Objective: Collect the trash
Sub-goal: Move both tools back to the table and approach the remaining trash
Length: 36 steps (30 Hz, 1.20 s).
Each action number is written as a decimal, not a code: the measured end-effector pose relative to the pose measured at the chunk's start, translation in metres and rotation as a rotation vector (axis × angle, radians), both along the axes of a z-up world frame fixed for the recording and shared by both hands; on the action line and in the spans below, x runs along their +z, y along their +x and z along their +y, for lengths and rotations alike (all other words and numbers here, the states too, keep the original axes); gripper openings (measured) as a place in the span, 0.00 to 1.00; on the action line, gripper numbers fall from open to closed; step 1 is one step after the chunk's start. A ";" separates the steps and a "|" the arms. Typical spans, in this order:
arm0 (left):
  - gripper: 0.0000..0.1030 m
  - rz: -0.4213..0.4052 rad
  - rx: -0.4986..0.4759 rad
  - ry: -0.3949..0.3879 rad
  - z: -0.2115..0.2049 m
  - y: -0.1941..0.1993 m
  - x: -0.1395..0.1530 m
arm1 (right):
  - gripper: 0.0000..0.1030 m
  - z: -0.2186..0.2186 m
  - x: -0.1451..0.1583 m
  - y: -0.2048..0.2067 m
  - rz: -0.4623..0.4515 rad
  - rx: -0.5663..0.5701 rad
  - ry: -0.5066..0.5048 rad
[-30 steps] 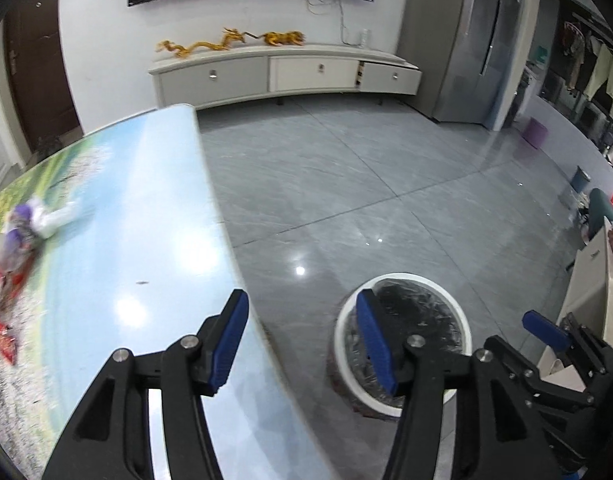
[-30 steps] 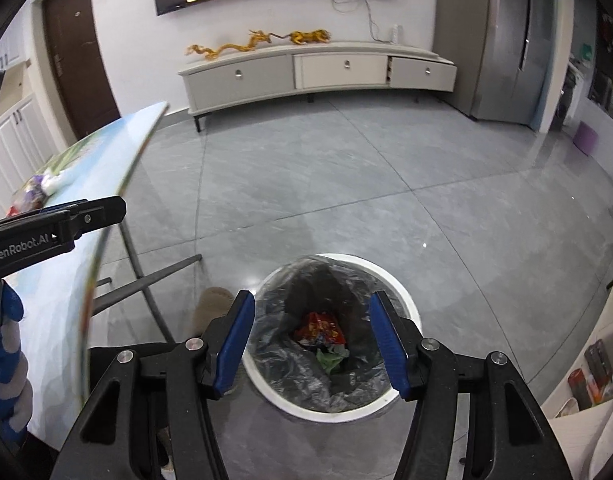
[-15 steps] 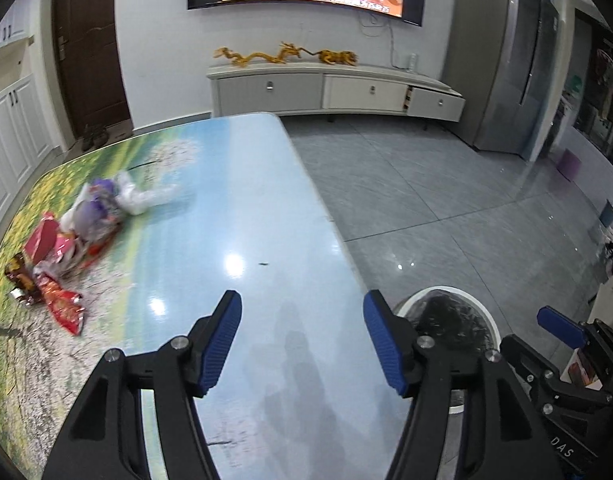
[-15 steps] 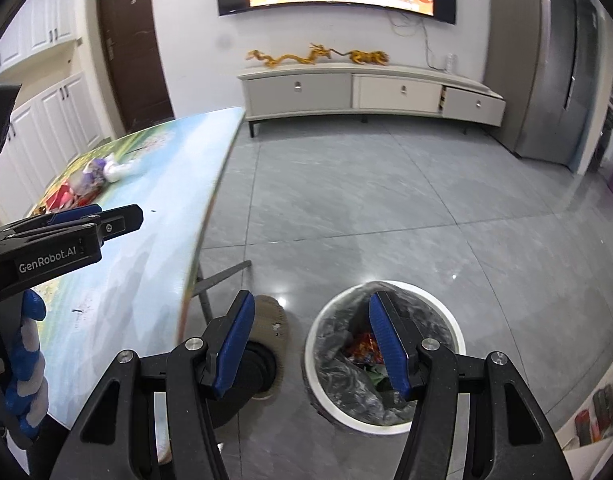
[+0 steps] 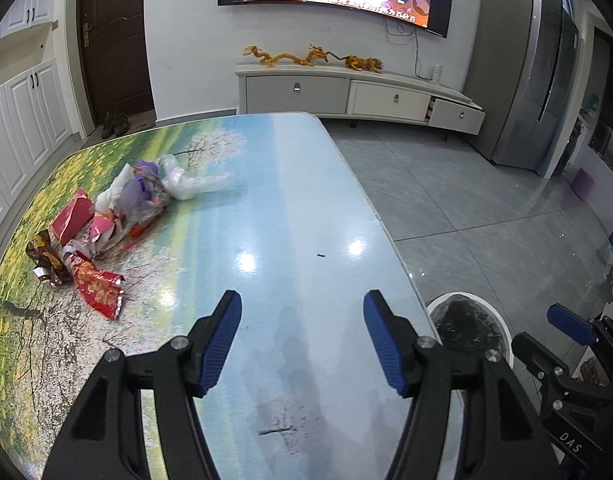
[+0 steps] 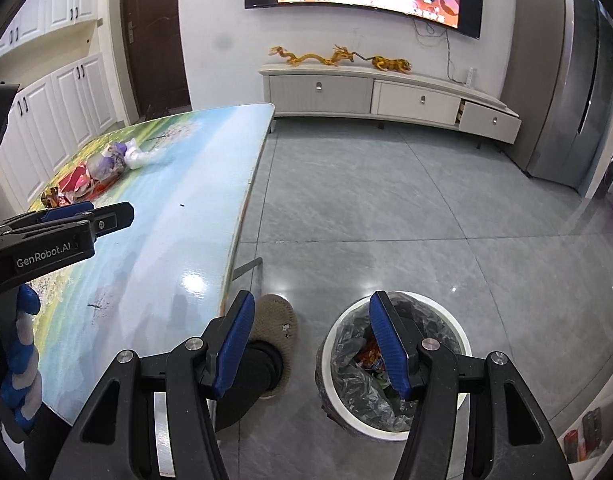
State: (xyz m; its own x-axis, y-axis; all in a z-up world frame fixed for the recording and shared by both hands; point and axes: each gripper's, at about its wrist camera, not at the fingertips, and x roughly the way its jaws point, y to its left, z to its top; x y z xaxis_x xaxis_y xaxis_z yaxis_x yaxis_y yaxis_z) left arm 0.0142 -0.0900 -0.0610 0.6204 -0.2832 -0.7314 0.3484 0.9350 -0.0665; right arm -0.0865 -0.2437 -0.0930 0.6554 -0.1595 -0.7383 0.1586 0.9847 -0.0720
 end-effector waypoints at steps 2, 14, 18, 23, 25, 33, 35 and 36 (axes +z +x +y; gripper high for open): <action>0.60 -0.003 0.006 -0.001 0.004 0.000 0.000 | 0.57 0.005 0.001 0.002 0.001 0.012 -0.008; 0.60 -0.032 0.088 0.001 0.050 -0.004 0.002 | 0.58 0.054 0.001 0.016 0.015 0.132 -0.041; 0.61 -0.030 0.132 -0.001 0.074 -0.004 0.000 | 0.58 0.073 -0.001 0.022 0.022 0.178 -0.051; 0.61 -0.031 0.182 -0.004 0.102 -0.006 -0.002 | 0.58 0.098 -0.002 0.027 0.034 0.236 -0.070; 0.61 -0.029 0.200 -0.011 0.112 -0.007 -0.002 | 0.58 0.106 -0.002 0.029 0.040 0.255 -0.077; 0.61 -0.019 0.249 -0.041 0.144 -0.005 -0.009 | 0.58 0.137 -0.006 0.035 0.068 0.318 -0.113; 0.61 -0.018 0.259 -0.048 0.151 -0.005 -0.010 | 0.58 0.143 -0.007 0.036 0.073 0.330 -0.122; 0.61 -0.018 0.263 -0.050 0.154 -0.005 -0.011 | 0.58 0.146 -0.007 0.037 0.075 0.336 -0.125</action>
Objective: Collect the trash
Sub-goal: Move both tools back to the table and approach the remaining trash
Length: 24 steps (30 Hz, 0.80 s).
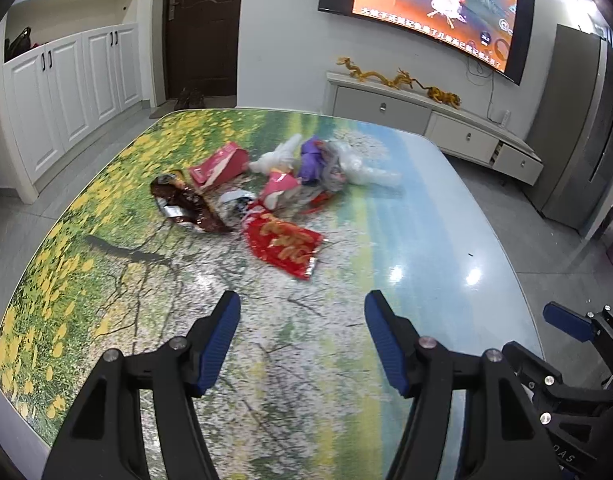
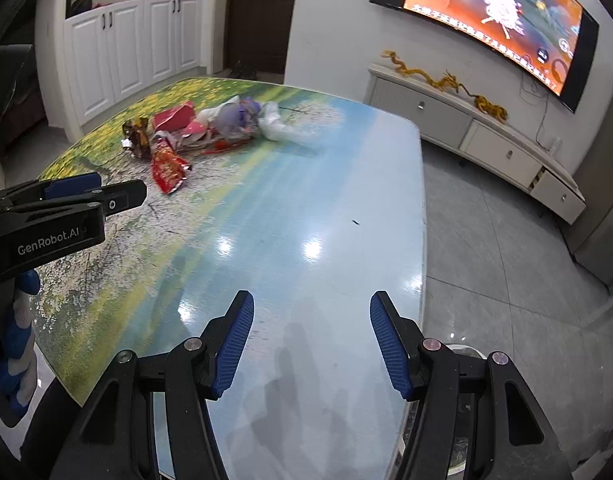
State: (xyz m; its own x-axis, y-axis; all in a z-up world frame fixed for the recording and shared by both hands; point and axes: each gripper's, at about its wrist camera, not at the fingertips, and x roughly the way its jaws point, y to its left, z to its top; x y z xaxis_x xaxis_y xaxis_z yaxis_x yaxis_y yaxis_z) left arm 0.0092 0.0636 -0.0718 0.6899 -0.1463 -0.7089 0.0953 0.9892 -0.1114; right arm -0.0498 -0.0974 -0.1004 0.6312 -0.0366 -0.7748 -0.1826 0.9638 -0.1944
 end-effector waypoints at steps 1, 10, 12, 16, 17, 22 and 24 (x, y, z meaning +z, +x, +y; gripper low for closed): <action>0.61 0.000 0.005 -0.002 0.003 0.000 -0.001 | 0.58 0.003 0.000 0.001 0.003 0.006 -0.003; 0.62 0.010 0.046 -0.030 0.029 0.000 -0.009 | 0.58 0.030 -0.005 0.007 0.026 0.058 -0.039; 0.62 0.013 0.055 -0.036 0.035 0.000 -0.011 | 0.58 0.035 -0.006 0.009 0.031 0.067 -0.045; 0.62 0.019 0.072 -0.047 0.046 0.000 -0.015 | 0.58 0.045 -0.008 0.012 0.039 0.084 -0.060; 0.62 0.020 0.076 -0.050 0.049 0.000 -0.016 | 0.58 0.046 -0.009 0.012 0.040 0.087 -0.063; 0.62 0.023 0.095 -0.060 0.060 0.002 -0.020 | 0.58 0.057 -0.011 0.016 0.050 0.106 -0.077; 0.62 0.025 0.102 -0.062 0.064 0.002 -0.020 | 0.58 0.060 -0.012 0.018 0.052 0.111 -0.081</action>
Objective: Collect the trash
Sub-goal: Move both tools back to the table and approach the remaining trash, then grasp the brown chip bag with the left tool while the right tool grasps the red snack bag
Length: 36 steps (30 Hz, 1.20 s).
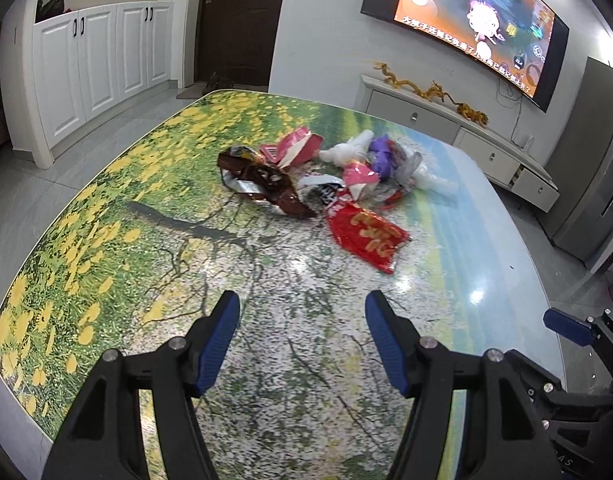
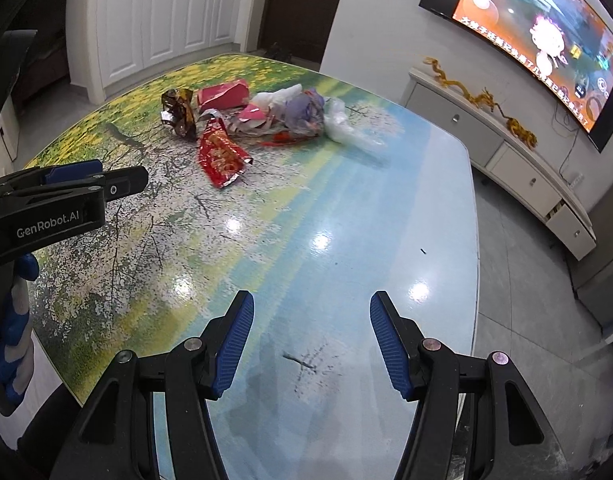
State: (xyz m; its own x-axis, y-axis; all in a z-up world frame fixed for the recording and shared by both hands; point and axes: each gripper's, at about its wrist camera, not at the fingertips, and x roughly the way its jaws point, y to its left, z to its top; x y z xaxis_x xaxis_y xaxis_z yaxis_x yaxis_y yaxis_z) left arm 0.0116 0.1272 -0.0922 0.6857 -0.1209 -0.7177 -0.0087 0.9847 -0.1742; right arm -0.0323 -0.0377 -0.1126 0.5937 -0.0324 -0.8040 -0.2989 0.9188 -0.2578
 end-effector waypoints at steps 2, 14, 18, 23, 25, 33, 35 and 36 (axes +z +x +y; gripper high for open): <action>0.62 0.002 0.006 -0.002 0.003 0.001 -0.001 | 0.58 0.003 -0.001 0.002 0.002 0.004 -0.003; 0.62 0.010 0.062 -0.013 0.030 0.008 -0.006 | 0.58 0.020 -0.004 0.017 0.013 0.037 -0.015; 0.62 0.015 0.089 -0.013 0.043 0.012 -0.009 | 0.58 0.028 -0.005 0.025 0.018 0.054 -0.011; 0.62 0.023 0.128 -0.025 0.064 0.018 -0.011 | 0.58 0.032 -0.006 0.041 0.038 0.067 0.034; 0.62 0.024 0.137 -0.025 0.071 0.020 -0.011 | 0.58 0.033 -0.006 0.050 0.049 0.070 0.073; 0.62 0.027 0.076 -0.062 0.083 0.046 -0.006 | 0.58 0.038 -0.007 0.089 0.080 0.104 0.228; 0.62 0.022 0.042 -0.085 0.081 0.058 -0.001 | 0.58 0.043 -0.007 0.098 0.090 0.129 0.259; 0.62 0.023 0.027 -0.099 0.080 0.064 0.002 | 0.58 0.046 -0.007 0.102 0.092 0.141 0.272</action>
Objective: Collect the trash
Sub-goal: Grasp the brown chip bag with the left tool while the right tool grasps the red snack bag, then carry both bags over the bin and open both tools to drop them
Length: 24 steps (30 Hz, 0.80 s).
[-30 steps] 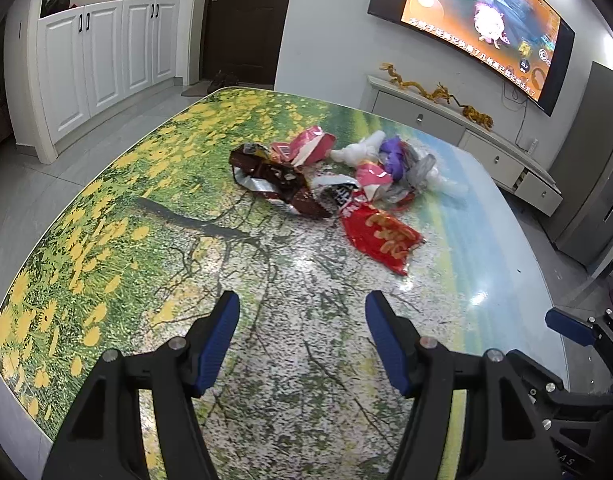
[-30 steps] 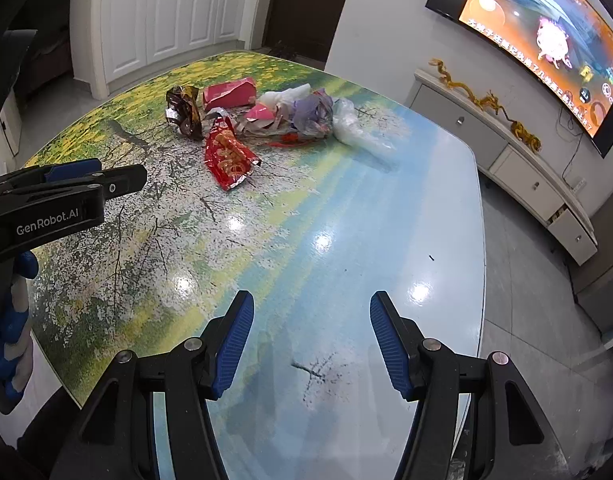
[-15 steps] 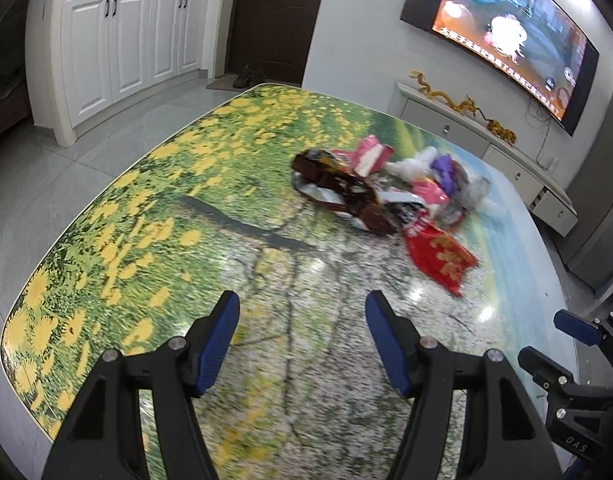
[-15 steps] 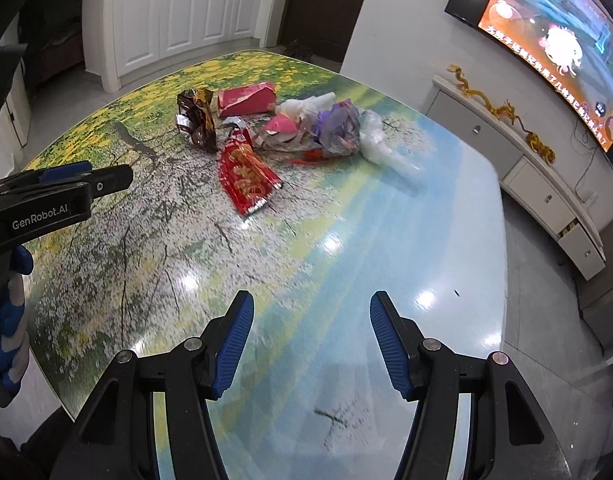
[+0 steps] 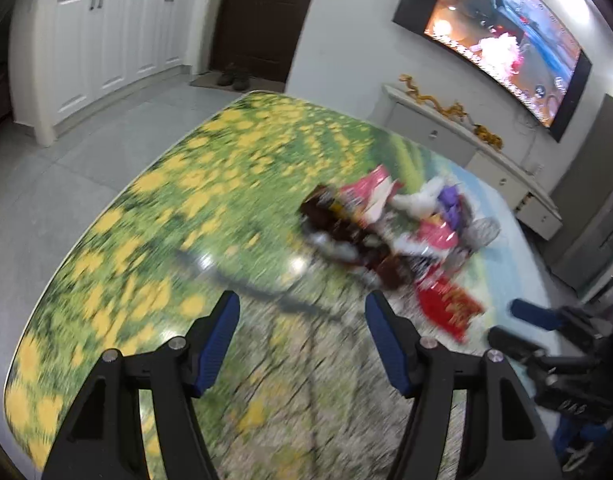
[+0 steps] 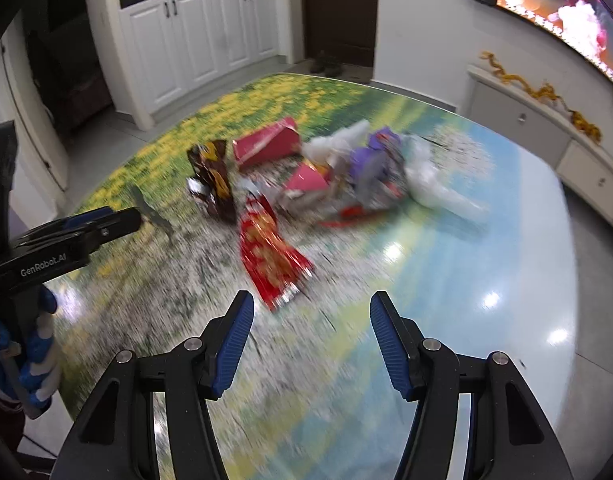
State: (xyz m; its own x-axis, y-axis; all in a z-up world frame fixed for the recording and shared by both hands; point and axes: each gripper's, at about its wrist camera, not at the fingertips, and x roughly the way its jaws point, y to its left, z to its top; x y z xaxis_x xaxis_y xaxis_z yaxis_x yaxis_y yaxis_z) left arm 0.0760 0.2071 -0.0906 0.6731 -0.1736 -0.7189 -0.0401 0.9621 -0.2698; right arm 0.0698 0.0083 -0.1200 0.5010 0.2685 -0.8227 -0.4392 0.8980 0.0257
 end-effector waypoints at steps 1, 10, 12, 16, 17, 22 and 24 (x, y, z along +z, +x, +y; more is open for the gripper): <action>0.62 -0.003 -0.006 -0.007 -0.001 0.007 0.003 | 0.58 0.004 0.000 0.004 0.000 0.013 0.014; 0.62 0.039 -0.015 0.002 -0.016 0.080 -0.004 | 0.55 0.030 -0.015 0.034 0.031 0.105 0.089; 0.62 0.061 -0.018 -0.003 -0.018 0.084 -0.011 | 0.45 0.032 -0.019 0.037 0.043 0.111 0.094; 0.62 0.061 -0.027 -0.009 -0.021 0.079 -0.014 | 0.28 0.030 -0.023 0.033 0.062 0.129 0.106; 0.61 0.062 -0.035 -0.007 -0.023 0.077 -0.014 | 0.25 0.028 -0.023 0.031 0.064 0.137 0.115; 0.36 0.071 -0.090 -0.046 -0.032 0.060 -0.019 | 0.16 0.021 -0.022 0.009 0.091 0.170 0.170; 0.29 0.062 -0.099 -0.060 -0.034 0.052 -0.017 | 0.15 0.015 -0.021 -0.003 0.096 0.166 0.185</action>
